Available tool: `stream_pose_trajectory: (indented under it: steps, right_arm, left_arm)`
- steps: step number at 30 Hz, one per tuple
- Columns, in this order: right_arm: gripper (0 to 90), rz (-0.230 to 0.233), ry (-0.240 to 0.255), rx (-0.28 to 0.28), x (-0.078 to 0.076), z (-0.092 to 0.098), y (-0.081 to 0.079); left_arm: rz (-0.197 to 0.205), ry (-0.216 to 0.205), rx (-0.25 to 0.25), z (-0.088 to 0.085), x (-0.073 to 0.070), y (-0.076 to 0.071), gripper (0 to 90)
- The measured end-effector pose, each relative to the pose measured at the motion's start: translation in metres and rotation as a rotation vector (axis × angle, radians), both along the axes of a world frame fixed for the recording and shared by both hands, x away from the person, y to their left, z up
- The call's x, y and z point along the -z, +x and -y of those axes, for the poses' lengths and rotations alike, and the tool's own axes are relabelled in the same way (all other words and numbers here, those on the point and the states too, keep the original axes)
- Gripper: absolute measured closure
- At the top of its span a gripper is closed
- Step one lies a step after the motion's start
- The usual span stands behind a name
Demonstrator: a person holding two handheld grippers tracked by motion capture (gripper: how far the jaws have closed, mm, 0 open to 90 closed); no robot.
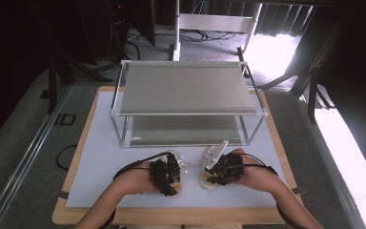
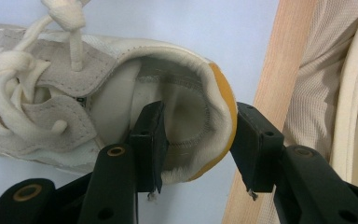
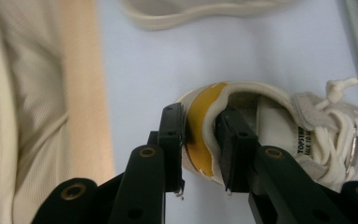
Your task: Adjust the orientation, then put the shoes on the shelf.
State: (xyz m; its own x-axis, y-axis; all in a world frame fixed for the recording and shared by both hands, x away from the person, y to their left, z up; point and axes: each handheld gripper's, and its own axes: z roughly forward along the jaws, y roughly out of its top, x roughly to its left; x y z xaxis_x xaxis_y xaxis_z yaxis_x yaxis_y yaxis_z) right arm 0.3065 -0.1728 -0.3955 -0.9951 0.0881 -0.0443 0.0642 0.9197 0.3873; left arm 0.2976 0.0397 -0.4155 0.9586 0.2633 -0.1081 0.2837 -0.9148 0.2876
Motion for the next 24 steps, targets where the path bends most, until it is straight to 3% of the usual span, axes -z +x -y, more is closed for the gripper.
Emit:
stream_pose_trajectory:
  steps: [3, 5, 7, 10, 14, 17, 24]
  right_arm:
    - [72.8, 0.04, -0.065, -0.123, 0.002, -0.007, -0.009]
    - [72.7, 0.065, -0.111, -0.175, 0.001, -0.01, -0.013]
    - [72.3, 0.06, -0.144, -0.203, 0.0, -0.011, -0.015]
    - [67.3, 0.047, -0.161, -0.193, 0.002, -0.011, -0.014]
    - [53.7, 0.061, -0.092, -0.151, -0.006, -0.009, -0.014]
    - [54.2, 0.047, -0.059, -0.139, -0.009, -0.007, -0.015]
    - [58.7, 0.055, -0.159, -0.156, 0.005, -0.014, -0.018]
  left_arm:
    - [-0.003, 0.0, -0.002, 0.0, 0.0, 0.0, 55.7]
    - [-0.001, 0.002, 0.002, 0.0, 0.0, 0.0, 55.7]
    - [-0.005, -0.001, 0.002, 0.0, 0.0, 0.0, 56.3]
    - [-0.005, -0.005, 0.0, -0.001, 0.0, 0.0, 56.4]
    - [-0.006, -0.007, -0.004, -0.001, 0.0, 0.0, 56.4]
    - [-0.025, -0.018, -0.007, -0.002, 0.001, 0.002, 56.9]
    - [-0.048, -0.002, -0.006, 0.002, 0.005, 0.005, 56.9]
